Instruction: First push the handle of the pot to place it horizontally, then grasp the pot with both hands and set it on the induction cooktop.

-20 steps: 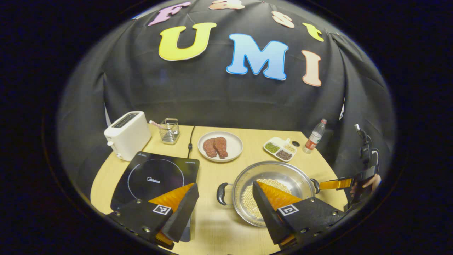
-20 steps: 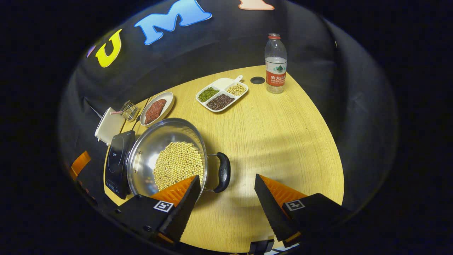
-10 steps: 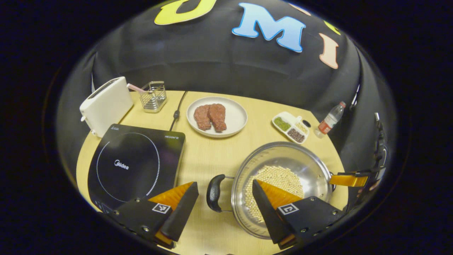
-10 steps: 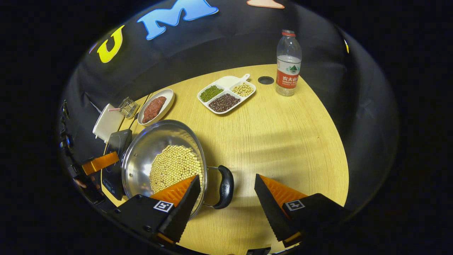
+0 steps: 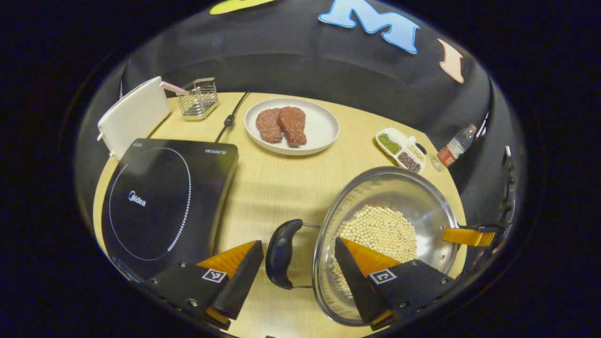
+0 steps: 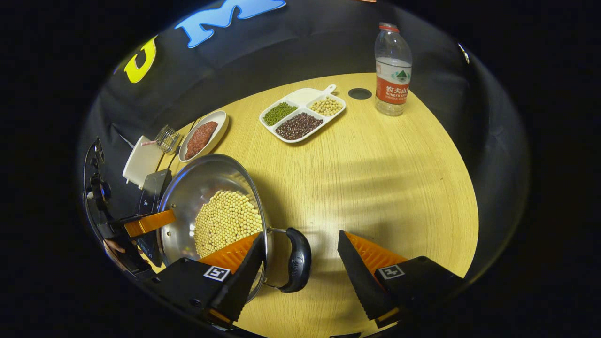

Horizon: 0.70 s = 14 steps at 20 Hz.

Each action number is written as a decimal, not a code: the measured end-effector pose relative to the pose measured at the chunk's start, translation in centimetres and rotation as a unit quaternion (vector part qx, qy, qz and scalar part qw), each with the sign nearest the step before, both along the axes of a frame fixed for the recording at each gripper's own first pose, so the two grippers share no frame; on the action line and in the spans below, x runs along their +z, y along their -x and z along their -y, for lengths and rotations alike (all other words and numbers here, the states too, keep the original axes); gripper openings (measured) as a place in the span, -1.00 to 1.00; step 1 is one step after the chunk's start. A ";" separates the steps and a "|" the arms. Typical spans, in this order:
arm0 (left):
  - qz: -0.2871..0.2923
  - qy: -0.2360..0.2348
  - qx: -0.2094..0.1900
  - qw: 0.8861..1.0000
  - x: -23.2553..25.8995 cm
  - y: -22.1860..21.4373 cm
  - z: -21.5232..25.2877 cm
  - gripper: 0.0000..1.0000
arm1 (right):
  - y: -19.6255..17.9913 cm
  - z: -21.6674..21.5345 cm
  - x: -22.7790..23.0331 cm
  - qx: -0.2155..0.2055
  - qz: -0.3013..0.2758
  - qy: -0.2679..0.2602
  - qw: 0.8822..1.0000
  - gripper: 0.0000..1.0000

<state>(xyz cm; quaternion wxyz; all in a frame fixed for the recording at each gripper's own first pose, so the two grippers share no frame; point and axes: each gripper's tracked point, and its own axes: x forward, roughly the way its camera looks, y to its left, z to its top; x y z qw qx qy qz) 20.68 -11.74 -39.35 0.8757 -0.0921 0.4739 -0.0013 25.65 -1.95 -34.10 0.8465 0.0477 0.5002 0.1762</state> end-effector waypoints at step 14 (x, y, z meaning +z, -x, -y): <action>-0.013 0.026 0.016 0.999 -1.4 0.8 0.2 0.23 | 0.0 -1.7 -1.3 0.010 0.005 -0.005 1.000 0.21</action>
